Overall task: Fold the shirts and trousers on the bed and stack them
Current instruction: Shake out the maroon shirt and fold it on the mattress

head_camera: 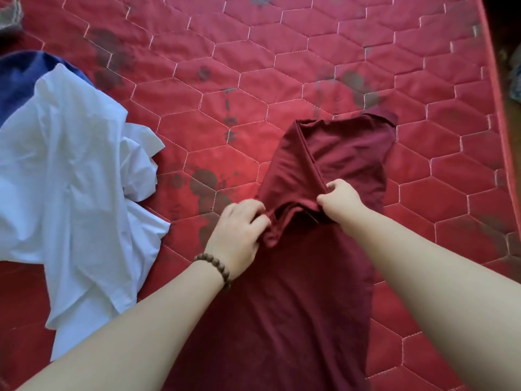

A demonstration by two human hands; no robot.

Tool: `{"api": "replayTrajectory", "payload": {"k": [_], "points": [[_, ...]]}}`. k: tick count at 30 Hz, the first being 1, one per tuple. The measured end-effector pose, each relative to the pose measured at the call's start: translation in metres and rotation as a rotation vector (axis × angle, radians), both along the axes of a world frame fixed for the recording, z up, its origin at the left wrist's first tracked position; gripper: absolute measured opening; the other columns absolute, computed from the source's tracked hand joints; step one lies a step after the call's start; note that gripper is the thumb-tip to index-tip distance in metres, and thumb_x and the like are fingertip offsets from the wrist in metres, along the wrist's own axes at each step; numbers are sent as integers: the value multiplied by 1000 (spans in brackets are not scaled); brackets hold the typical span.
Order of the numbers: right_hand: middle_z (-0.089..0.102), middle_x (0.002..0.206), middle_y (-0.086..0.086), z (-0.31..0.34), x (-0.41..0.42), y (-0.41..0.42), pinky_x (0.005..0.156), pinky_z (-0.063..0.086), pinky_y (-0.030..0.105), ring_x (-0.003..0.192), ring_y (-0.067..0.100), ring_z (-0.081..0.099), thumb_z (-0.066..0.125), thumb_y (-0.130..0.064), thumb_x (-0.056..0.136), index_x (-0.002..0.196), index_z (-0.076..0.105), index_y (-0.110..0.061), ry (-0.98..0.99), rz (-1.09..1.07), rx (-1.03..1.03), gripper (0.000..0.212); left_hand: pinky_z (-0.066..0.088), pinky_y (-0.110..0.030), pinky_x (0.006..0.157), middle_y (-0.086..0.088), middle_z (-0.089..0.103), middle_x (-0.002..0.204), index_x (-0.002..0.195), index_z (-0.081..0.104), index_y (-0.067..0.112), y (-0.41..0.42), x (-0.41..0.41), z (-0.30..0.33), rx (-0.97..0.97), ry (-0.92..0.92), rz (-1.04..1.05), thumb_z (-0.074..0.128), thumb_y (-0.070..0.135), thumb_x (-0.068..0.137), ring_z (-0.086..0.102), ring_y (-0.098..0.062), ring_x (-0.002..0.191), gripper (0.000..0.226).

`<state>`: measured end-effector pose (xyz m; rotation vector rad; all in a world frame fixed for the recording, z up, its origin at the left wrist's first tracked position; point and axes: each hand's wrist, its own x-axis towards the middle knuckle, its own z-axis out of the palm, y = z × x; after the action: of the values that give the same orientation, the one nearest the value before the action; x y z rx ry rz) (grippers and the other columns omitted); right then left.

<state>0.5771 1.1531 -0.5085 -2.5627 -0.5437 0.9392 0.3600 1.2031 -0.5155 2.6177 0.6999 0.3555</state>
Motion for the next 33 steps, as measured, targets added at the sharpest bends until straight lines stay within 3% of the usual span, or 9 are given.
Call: {"api": "replayTrajectory", "payload": {"k": [5,10,14,17,19,21,24,27,33], "points": [[64,97,5,-1,13,7,75,39,27,95,23,60,71,-36,83,106,64,-10,47,69,42,35,36,-52,108,-13,45,145,136,53,8,-3,-7,-10,67,233,-56,70,-1,60,41,-33,135,78],[67,86,9,0,22,23,57,34,22,75,18,54,65,-22,89,86,65,-10,9,225,155,12,32,-56,109,-14,50,141,129,61,10,5,-1,-13,70,331,-156,74,11,68,42,-35,134,63],[68,97,4,-7,31,27,71,38,24,88,20,60,66,-31,89,94,65,-16,-21,315,46,15,14,-55,117,-5,45,147,133,58,21,2,-5,-10,-47,297,-107,37,53,90,26,-26,144,57],[64,97,-3,-9,31,37,75,37,25,91,17,58,69,-38,85,102,64,-18,-17,271,80,26,37,-50,108,-12,67,117,100,74,9,5,12,-8,-6,52,-49,48,30,93,57,-33,118,34],[61,102,-3,-7,29,46,78,36,24,97,18,56,68,-29,87,110,62,-16,-103,224,123,27,49,-46,95,-18,66,107,94,70,-1,8,30,-13,6,-27,-13,61,4,85,63,-37,102,14],[59,108,5,-3,20,50,83,40,30,102,26,55,57,-14,90,112,59,-13,-350,188,191,22,53,-46,85,-24,63,105,98,67,-7,10,44,-19,-41,14,-17,66,-9,77,62,-39,99,21],[59,115,18,-5,-4,47,90,45,43,105,37,54,50,4,80,108,64,-2,-585,491,421,31,50,-49,94,-27,59,122,113,66,-4,8,49,-32,8,99,-88,69,1,79,58,-41,116,35],[49,140,19,-25,-21,40,114,28,40,133,32,43,46,4,88,128,57,2,-360,875,380,42,32,-46,113,-21,50,139,130,57,6,9,46,-41,105,214,-161,50,29,91,43,-34,134,46],[17,160,-5,-51,9,56,121,5,37,148,13,10,28,-40,102,151,26,-28,-479,1092,253,51,18,-43,117,-15,42,147,144,42,12,7,47,-50,151,316,-189,35,41,93,31,-30,142,59]]}}
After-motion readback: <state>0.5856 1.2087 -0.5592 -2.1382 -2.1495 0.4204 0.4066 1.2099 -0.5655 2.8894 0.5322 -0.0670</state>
